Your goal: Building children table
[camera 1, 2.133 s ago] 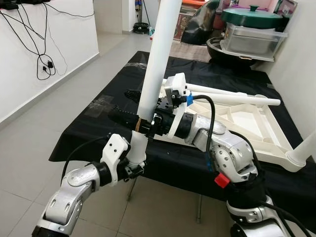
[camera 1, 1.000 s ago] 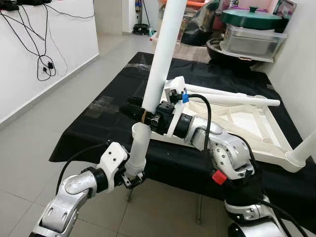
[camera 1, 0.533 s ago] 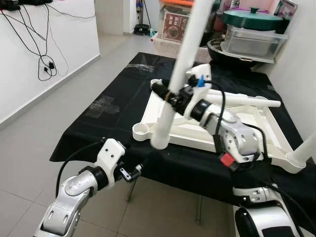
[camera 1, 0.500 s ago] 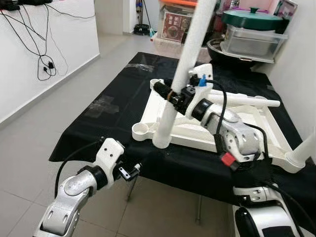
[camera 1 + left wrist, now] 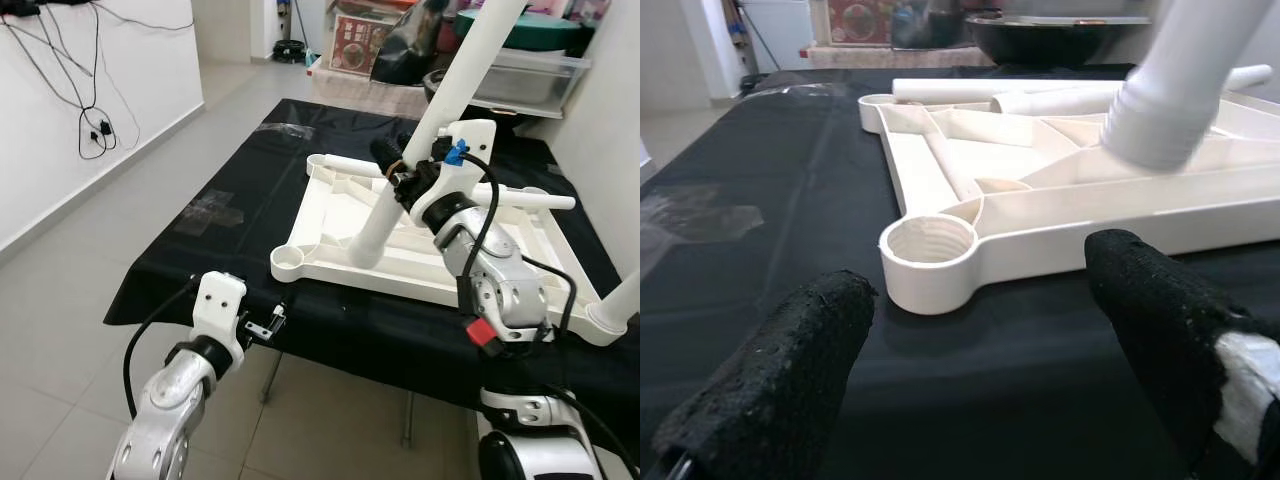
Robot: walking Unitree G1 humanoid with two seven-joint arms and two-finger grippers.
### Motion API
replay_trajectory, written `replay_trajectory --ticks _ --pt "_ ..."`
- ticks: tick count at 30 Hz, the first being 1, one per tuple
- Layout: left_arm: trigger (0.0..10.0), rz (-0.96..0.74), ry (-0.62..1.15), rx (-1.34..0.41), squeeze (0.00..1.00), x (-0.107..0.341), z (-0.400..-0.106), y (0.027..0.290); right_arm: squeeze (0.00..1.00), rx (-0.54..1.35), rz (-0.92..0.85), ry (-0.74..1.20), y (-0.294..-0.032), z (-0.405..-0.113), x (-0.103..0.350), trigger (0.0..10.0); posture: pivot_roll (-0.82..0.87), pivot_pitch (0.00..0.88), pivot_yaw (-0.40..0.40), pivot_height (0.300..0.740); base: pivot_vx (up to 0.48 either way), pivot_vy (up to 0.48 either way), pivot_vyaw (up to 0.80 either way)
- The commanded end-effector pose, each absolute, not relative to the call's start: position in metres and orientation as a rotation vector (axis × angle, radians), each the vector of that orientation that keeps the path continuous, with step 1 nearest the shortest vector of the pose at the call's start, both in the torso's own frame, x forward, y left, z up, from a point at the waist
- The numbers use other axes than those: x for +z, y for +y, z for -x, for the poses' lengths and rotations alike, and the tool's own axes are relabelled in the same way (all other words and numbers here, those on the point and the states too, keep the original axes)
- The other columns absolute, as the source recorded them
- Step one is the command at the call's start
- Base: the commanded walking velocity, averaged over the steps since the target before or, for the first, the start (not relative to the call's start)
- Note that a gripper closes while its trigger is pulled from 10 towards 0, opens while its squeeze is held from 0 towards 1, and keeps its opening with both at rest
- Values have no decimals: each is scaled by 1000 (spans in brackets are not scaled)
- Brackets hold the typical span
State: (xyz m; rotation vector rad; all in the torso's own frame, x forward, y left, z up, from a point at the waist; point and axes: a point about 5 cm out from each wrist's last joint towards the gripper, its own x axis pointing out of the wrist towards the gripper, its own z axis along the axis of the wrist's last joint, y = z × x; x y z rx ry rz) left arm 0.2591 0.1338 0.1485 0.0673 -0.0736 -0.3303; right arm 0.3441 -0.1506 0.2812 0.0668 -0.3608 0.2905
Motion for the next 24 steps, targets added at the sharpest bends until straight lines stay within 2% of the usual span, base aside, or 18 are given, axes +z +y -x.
replay_trajectory --ticks 1,8,16,24 --pt "10000 -78 -69 -310 0 149 -257 134 0 252 -33 -410 -157 -339 286 10000 49 0 -87 740 0 0 0" --pt "10000 -133 -84 -243 0 154 -249 143 0 146 95 -390 -170 -331 275 10000 63 0 -106 740 0 0 0" --pt "10000 -173 -62 -182 0 151 -232 153 0 163 172 -280 -169 -312 241 10000 68 0 -118 740 0 0 0" --pt "10000 -197 -69 -168 0 153 -232 154 0 143 132 -309 -177 -304 244 10000 58 0 -120 740 0 0 0"
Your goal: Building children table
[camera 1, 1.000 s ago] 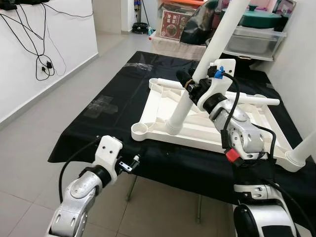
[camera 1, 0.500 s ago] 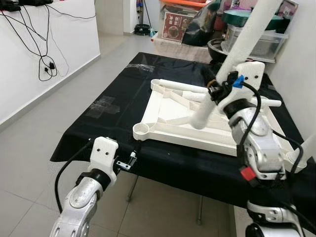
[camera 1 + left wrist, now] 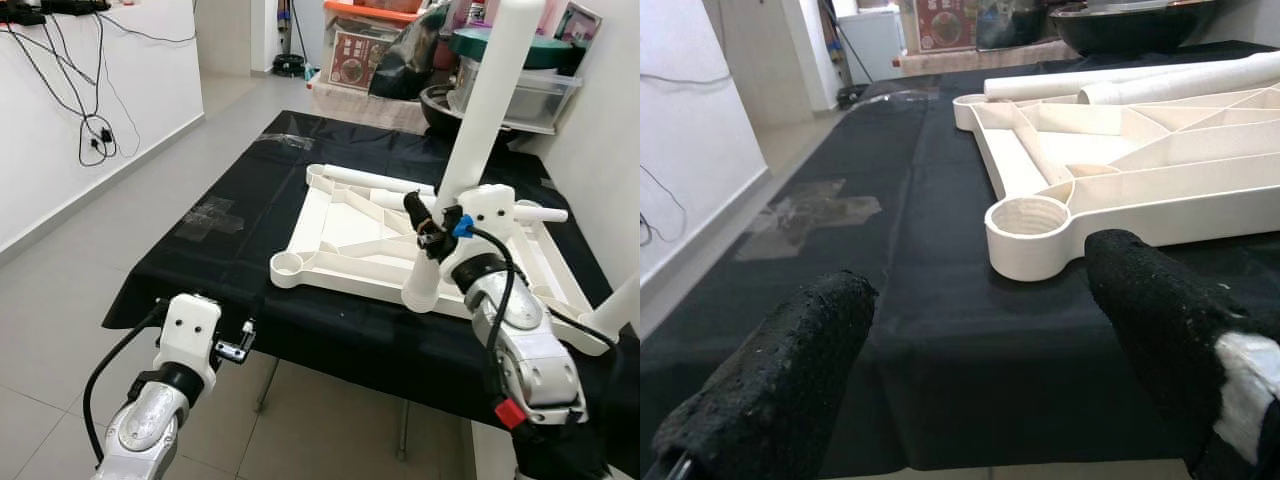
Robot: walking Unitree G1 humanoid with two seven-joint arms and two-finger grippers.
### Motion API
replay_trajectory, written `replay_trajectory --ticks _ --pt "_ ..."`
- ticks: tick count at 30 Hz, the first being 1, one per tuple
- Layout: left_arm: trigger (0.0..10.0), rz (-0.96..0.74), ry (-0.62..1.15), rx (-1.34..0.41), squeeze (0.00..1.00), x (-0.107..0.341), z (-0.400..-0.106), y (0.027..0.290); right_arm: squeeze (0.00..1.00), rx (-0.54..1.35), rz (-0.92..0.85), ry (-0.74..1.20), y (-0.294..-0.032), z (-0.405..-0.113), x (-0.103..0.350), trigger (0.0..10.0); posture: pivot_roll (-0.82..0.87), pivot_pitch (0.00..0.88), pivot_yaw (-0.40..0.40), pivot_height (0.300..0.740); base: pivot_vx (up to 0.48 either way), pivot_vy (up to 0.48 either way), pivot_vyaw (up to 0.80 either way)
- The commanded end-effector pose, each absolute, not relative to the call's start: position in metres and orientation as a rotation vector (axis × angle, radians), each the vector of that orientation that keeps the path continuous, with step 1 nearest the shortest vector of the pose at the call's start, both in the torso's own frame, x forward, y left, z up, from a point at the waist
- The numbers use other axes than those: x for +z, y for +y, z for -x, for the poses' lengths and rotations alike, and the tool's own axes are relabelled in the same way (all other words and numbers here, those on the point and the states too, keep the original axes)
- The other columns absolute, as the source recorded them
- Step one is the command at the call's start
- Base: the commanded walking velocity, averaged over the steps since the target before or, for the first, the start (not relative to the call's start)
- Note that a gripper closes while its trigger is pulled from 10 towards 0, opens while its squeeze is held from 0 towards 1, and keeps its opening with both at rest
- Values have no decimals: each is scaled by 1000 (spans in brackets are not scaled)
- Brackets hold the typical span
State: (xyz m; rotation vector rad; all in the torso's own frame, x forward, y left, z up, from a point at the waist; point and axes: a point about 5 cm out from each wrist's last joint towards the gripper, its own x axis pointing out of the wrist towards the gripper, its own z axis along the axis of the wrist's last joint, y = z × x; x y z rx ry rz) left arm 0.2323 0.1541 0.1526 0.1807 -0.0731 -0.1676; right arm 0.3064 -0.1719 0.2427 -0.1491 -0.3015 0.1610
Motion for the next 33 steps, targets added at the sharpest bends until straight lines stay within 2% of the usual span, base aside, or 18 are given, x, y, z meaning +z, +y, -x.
replay_trajectory --ticks 1,3,5,7,9,14,17,21,33 --pt "10000 -197 -69 -168 0 153 -232 154 0 143 132 -309 -177 -304 244 10000 58 0 -120 740 0 0 0" --pt "10000 -202 -64 -166 0 153 -231 153 0 62 101 -339 -184 -297 245 10000 49 0 -124 740 0 0 0" --pt "10000 -202 -64 -166 0 153 -231 153 0 62 101 -339 -184 -297 245 10000 49 0 -124 740 0 0 0" --pt "10000 -202 -61 -153 0 152 -229 154 0 -74 63 -396 -194 -287 248 10000 46 0 -125 740 0 0 0" --pt "10000 -194 -63 -144 0 152 -230 153 0 -126 37 -421 -195 -276 244 10000 45 0 -126 740 0 0 0" --pt "10000 -188 -66 -142 0 153 -231 150 0 -105 58 -431 -188 -267 239 10000 44 0 -124 740 0 0 0" --pt "10000 -210 -64 -154 0 151 -232 147 0 8 142 -428 -174 -256 228 10000 38 0 -121 740 0 0 0" --pt "10000 -233 -64 -163 0 149 -230 145 0 71 228 -427 -169 -254 221 10000 42 0 -123 740 0 0 0" --pt "10000 -240 -65 -161 0 152 -222 152 0 70 275 -435 -168 -256 212 10000 52 0 -129 740 0 0 0"
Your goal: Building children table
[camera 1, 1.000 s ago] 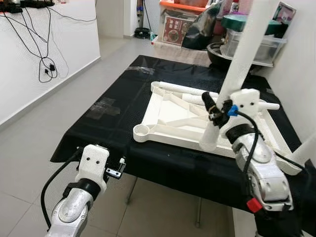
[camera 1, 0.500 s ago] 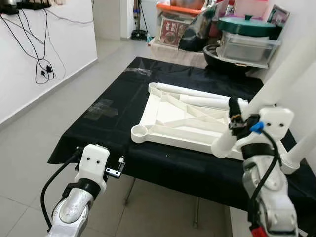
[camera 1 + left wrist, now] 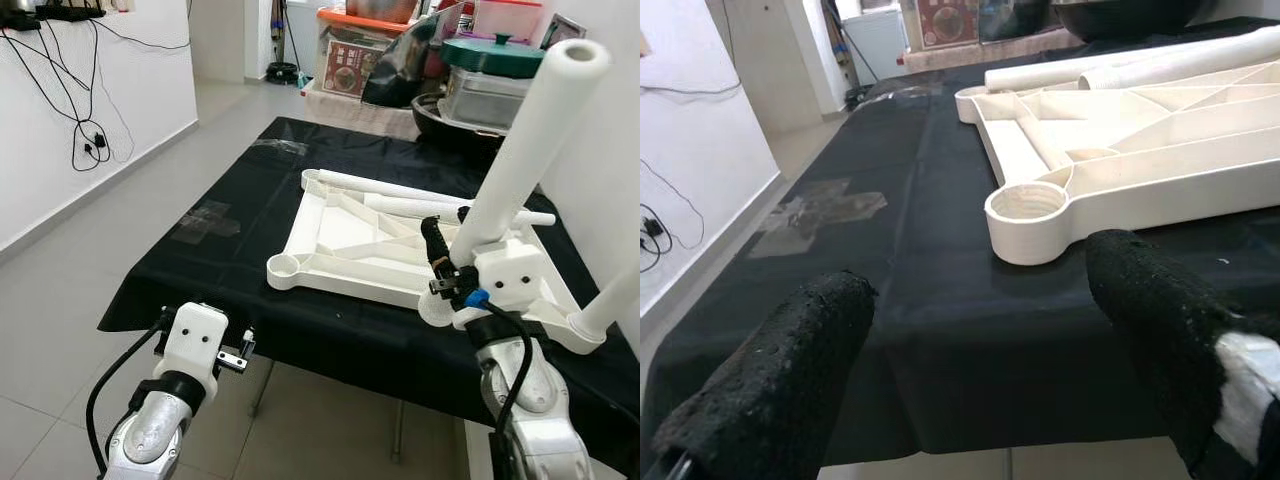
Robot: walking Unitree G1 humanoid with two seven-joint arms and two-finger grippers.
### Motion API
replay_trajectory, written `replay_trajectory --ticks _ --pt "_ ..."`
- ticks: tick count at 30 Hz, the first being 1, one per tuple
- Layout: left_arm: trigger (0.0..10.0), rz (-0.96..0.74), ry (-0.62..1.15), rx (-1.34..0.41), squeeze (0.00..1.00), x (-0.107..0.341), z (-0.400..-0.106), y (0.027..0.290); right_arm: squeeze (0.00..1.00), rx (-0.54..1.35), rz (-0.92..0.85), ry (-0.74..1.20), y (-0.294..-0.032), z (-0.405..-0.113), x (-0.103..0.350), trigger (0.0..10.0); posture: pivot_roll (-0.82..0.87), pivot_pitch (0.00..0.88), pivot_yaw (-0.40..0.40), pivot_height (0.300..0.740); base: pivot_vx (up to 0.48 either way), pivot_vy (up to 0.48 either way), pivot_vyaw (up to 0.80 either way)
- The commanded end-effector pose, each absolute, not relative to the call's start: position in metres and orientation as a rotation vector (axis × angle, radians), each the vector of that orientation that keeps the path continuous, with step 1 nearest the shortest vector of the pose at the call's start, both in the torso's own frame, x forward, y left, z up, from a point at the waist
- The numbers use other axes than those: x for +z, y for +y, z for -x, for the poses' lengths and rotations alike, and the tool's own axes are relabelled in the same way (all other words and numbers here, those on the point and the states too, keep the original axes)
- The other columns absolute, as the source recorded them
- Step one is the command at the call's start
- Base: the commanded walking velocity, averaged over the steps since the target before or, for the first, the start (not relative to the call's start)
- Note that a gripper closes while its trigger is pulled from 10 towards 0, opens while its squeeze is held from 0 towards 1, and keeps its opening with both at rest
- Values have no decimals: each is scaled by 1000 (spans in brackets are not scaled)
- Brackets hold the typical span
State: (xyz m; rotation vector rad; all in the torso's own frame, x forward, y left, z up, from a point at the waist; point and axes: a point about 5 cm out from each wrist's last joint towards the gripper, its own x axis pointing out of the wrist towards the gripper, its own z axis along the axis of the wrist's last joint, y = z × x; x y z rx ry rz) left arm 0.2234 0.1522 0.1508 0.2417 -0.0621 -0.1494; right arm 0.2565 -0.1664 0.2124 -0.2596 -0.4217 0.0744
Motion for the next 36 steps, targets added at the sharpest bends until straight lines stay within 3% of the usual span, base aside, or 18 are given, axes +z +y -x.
replay_trajectory --ticks 1,9,24,36 --pt "10000 -237 -67 -165 0 152 -222 151 0 74 274 -436 -167 -256 212 10000 47 0 -128 740 0 0 0" --pt "10000 -226 -73 -169 0 153 -224 149 0 73 249 -433 -168 -260 212 10000 46 0 -128 740 0 0 0" --pt "10000 -204 -82 -183 0 155 -228 149 0 81 213 -422 -164 -266 211 10000 41 0 -118 740 0 466 -587" --pt "10000 -172 -146 -138 0 165 -236 150 0 123 171 -425 -160 -282 217 10000 43 0 -116 740 0 0 0"
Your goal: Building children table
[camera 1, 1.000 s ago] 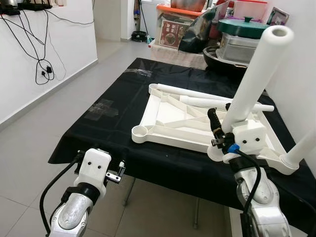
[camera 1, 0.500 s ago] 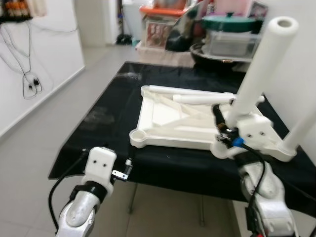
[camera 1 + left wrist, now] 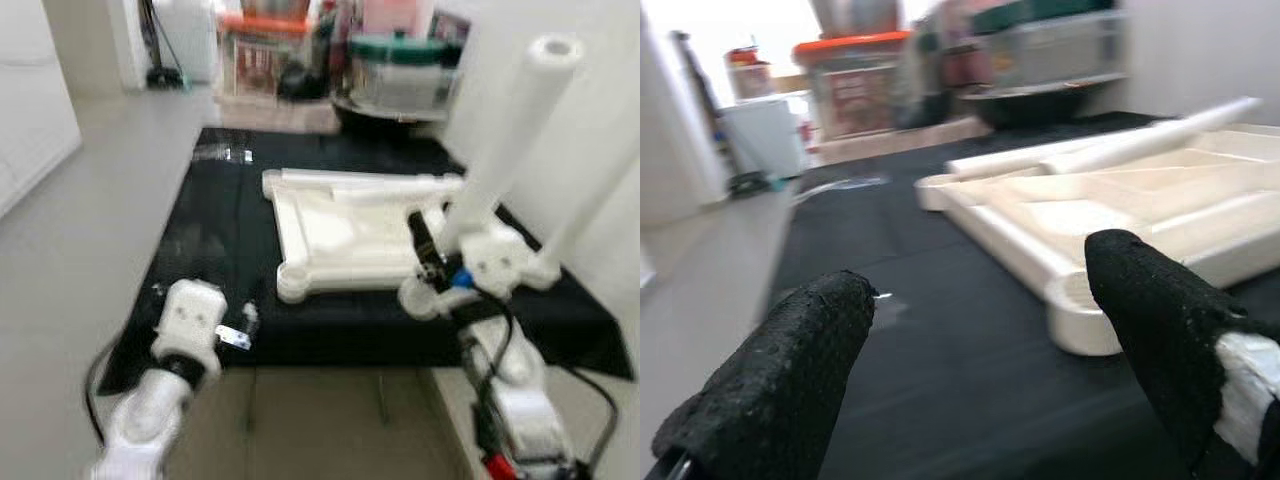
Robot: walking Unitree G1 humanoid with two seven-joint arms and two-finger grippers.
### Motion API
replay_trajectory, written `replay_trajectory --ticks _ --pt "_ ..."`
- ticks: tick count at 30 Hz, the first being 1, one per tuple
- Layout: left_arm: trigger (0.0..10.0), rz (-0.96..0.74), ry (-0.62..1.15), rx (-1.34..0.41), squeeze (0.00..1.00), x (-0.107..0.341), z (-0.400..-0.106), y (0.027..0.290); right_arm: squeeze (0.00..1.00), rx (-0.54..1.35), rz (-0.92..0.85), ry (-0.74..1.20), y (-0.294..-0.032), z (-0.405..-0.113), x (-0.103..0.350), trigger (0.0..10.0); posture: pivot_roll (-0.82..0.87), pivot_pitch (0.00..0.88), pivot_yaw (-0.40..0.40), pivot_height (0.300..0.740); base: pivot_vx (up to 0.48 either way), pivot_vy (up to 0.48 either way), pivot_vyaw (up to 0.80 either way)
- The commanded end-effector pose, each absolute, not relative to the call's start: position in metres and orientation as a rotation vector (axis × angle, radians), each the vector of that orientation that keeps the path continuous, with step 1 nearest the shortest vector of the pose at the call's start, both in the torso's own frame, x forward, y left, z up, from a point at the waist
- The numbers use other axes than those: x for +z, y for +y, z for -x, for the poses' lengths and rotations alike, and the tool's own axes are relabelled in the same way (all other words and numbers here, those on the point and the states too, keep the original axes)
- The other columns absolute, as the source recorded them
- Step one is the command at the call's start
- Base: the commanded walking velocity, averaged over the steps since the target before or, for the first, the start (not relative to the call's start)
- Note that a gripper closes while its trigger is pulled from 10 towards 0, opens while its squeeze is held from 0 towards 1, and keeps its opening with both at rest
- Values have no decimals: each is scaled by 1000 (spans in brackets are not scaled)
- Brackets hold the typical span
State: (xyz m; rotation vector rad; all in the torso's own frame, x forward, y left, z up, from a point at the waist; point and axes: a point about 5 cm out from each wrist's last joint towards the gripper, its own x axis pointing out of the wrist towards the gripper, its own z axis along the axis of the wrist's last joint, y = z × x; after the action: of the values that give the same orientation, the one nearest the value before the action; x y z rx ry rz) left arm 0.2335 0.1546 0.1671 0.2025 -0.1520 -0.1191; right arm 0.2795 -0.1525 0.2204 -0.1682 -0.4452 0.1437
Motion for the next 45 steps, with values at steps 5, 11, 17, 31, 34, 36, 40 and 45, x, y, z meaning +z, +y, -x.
replay_trajectory --ticks 5,11,17,31,34,36,40,45 --pt "10000 -160 -148 -124 0 165 -237 151 0 122 183 -422 -160 -285 217 10000 43 0 -116 740 184 0 0" --pt "10000 -155 -153 -115 0 166 -238 152 0 120 189 -416 -160 -288 216 10000 48 0 -116 740 363 0 400" --pt "10000 -152 -160 -123 0 167 -239 151 0 110 154 -416 -163 -292 217 10000 50 0 -112 740 480 0 213" --pt "10000 -208 -152 -133 0 163 -241 147 0 127 64 -392 -166 -305 224 10000 55 0 -112 740 140 0 0" --pt "10000 -210 -141 -134 0 159 -240 148 0 198 54 -395 -164 -310 230 10000 54 0 -111 740 0 0 0" --pt "10000 -211 -130 -131 0 156 -239 148 0 253 42 -382 -162 -312 232 10000 51 0 -112 740 0 0 0" --pt "10000 -214 -112 -133 0 152 -238 147 0 339 55 -371 -159 -315 235 10000 56 0 -117 740 0 0 0" --pt "10000 -227 -91 -144 0 148 -237 146 0 442 74 -342 -157 -318 236 10000 65 0 -120 740 0 0 0"
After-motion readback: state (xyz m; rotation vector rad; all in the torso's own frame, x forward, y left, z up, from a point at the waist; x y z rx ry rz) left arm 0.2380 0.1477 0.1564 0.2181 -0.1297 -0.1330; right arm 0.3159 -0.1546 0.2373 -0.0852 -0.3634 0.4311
